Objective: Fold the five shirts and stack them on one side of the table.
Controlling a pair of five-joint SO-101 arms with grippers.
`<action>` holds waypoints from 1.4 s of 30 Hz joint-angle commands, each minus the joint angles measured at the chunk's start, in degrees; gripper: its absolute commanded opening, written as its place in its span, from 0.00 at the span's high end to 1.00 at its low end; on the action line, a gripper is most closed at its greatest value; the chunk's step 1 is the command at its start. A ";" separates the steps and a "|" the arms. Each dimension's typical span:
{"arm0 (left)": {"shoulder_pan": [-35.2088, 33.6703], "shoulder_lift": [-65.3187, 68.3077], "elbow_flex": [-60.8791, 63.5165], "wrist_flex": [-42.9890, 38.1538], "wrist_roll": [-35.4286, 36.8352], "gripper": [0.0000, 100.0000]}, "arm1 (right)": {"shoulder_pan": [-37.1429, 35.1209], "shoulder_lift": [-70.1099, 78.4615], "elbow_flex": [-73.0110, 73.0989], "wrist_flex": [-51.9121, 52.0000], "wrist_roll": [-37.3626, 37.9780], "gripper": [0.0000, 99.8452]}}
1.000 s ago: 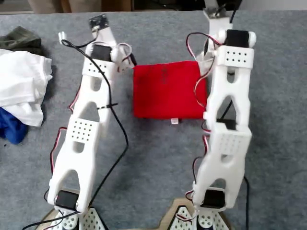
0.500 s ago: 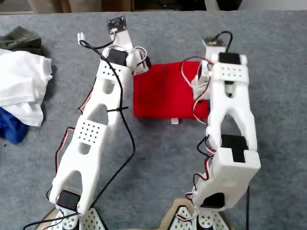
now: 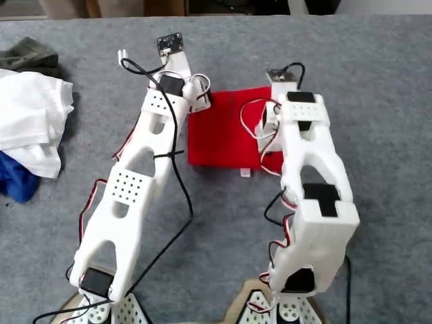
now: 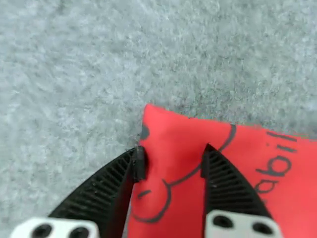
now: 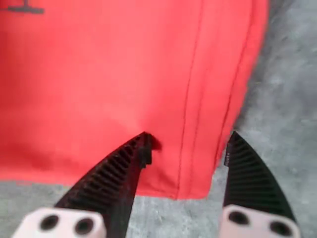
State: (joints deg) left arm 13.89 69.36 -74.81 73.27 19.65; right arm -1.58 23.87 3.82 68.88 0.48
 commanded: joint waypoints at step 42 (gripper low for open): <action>13.71 -3.03 0.00 -5.27 -5.36 0.98 | 26.07 9.19 -23.52 19.78 8.97 1.00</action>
State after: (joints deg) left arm 25.05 70.24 -73.41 68.70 14.37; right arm 18.73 38.90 -20.70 87.78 7.60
